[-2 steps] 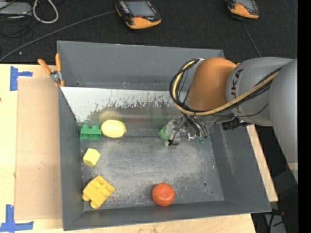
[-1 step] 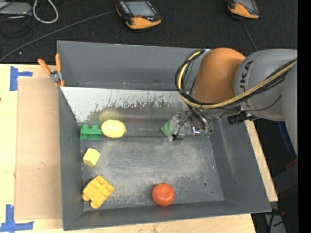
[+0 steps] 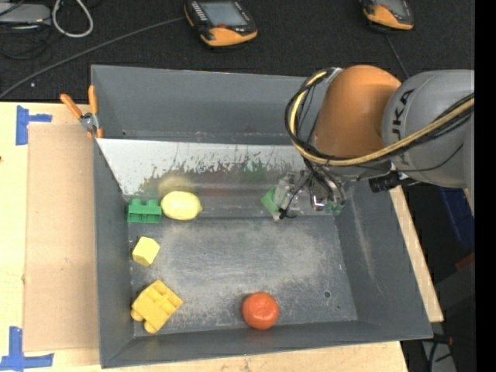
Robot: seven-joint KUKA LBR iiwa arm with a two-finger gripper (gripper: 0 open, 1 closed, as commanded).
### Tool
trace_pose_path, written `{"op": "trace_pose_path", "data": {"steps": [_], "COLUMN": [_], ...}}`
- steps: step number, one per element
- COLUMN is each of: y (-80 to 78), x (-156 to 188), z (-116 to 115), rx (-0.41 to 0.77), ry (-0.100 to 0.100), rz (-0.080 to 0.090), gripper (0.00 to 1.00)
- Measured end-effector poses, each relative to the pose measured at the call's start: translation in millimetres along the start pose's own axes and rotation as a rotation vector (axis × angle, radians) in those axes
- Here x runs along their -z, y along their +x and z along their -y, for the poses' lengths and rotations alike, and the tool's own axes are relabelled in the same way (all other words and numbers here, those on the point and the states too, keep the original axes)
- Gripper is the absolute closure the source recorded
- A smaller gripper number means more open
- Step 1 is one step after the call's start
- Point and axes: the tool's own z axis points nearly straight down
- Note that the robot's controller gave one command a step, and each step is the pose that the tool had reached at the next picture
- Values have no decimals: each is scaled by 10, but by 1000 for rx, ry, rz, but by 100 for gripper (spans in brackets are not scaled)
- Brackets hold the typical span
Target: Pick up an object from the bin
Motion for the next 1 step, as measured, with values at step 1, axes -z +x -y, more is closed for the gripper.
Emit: {"op": "trace_pose_path", "data": {"steps": [1], "y": [-4], "x": [230], "z": [-1], "rx": [0], "ry": [-1], "rz": [1], "gripper": [100]}}
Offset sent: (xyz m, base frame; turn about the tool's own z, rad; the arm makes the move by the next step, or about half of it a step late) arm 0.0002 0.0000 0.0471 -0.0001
